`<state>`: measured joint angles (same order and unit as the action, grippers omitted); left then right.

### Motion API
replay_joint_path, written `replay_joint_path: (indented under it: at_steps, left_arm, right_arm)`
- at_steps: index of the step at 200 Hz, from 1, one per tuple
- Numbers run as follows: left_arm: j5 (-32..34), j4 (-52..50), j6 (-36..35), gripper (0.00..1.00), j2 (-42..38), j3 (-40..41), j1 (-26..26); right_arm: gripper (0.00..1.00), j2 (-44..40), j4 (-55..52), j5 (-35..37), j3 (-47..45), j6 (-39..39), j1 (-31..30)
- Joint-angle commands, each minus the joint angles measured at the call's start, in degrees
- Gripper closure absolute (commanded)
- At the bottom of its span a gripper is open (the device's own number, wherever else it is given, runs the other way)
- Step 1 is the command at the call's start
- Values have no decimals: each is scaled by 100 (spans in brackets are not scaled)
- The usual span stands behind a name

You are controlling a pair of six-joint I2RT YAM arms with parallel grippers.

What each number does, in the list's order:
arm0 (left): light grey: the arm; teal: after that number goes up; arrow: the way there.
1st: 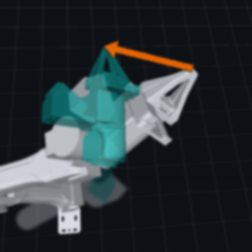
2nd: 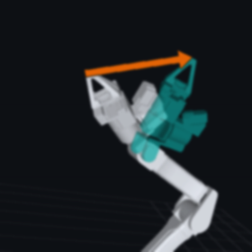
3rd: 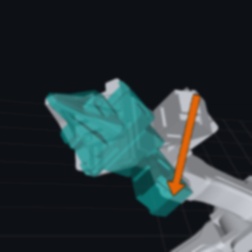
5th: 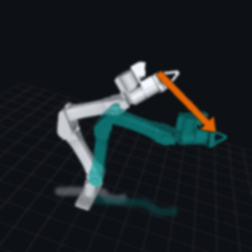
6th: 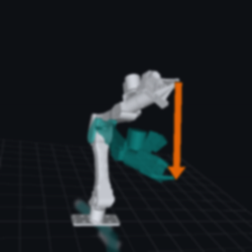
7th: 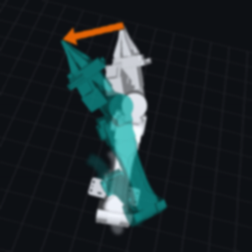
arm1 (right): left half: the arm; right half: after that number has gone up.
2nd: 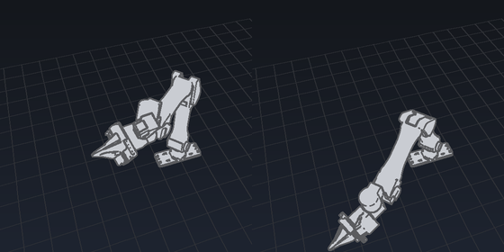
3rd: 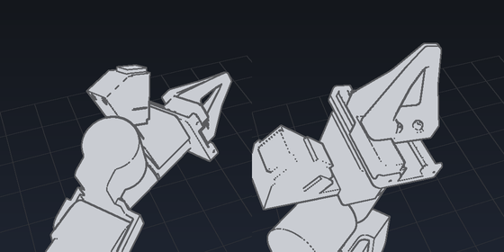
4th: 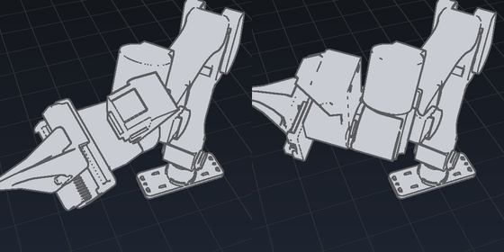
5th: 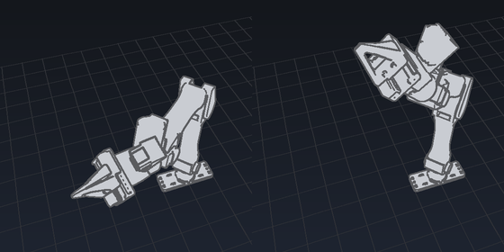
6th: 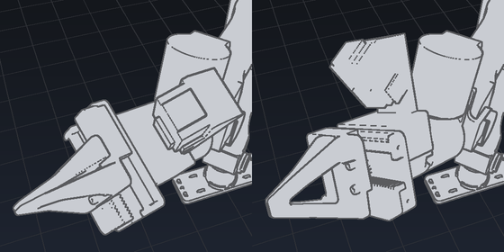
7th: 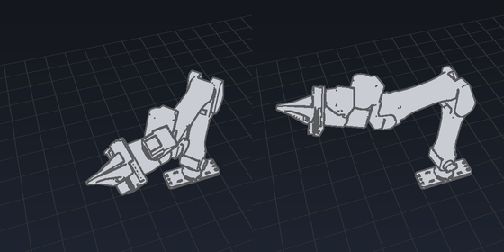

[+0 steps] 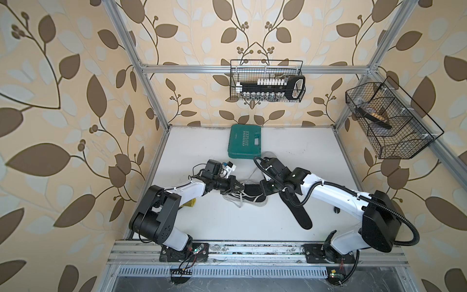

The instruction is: Insert the insole into the shoe

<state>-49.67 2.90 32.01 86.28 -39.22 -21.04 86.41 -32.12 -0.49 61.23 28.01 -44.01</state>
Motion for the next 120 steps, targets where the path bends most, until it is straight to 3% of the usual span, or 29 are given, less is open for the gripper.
replay_joint_path:
  at_steps: [1,71,120]
  left_arm:
    - [28,38,75,100,-187,38,-87]
    - [63,71,113,100,-209,40,-128]
    - [113,123,155,100,-182,59,-225]
  right_arm:
    - [67,167,162,-44,-55,228,23]
    - [94,337,175,-235,63,336,11]
    - [100,606,399,-490,306,569,-67]
